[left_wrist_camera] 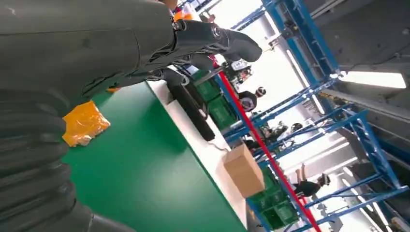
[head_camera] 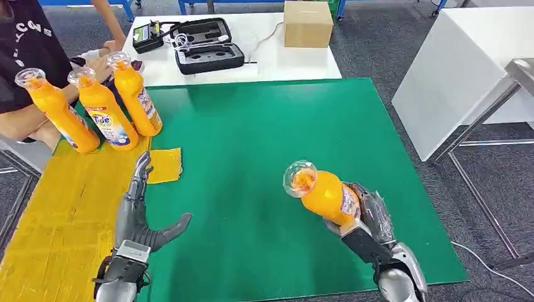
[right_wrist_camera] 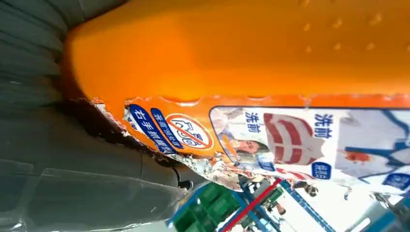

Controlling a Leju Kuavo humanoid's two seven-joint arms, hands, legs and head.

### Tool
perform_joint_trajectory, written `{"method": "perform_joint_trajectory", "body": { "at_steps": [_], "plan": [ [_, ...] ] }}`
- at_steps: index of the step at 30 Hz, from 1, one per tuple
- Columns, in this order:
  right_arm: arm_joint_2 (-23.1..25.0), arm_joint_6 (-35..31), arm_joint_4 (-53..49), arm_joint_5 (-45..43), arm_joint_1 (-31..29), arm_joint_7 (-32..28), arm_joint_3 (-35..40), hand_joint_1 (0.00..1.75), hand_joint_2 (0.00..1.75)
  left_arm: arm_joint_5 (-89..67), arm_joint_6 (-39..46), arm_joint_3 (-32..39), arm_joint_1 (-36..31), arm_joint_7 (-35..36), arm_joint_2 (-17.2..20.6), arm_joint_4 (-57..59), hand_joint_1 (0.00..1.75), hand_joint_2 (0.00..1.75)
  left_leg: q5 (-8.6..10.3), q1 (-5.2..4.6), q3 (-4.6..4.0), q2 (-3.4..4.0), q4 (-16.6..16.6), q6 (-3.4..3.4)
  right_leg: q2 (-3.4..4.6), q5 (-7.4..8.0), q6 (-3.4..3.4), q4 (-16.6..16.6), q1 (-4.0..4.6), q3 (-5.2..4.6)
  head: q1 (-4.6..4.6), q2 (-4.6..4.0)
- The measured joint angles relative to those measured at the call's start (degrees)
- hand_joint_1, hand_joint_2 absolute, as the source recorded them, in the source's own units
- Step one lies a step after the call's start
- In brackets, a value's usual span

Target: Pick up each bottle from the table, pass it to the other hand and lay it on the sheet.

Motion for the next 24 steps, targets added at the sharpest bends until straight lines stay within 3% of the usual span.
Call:
{"method": "perform_joint_trajectory", "body": {
  "at_steps": [5, 14, 24],
  "plan": [
    [4.2, 0.6, 0.0, -3.0, -1.9, -0.6, 0.0, 1.75, 1.75, -0.6, -0.4, -1.0, -0.1, 0.8, 0.0, 0.3, 0.0, 1.75, -0.09, -0.11, -0.21, -0.04, 0.0, 0.08, -0.05, -0.06, -0.02, 0.0, -0.09, -0.19, 0.0, 0.0],
    [7.3, 0.7, 0.8, -5.0, -2.8, -0.7, -0.4, 1.75, 1.75, -1.7, -1.8, -2.1, -0.2, 2.4, 0.0, 1.0, 0.0, 1.75, -0.15, -0.17, -0.29, -0.32, 0.0, 0.12, -0.22, -0.19, 0.15, 0.0, -0.19, -0.2, 0.0, 0.0],
    [15.1, -0.9, 12.0, -4.4, -8.5, -0.8, 5.1, 1.71, 1.75, 8.5, -14.0, -5.7, -3.2, 6.0, 0.0, 5.0, 0.0, 1.75, -0.13, -0.15, -0.28, -0.31, 0.0, 0.09, -0.23, -0.22, 0.09, 0.0, -0.15, -0.2, 0.02, 0.0]
  ]
}}
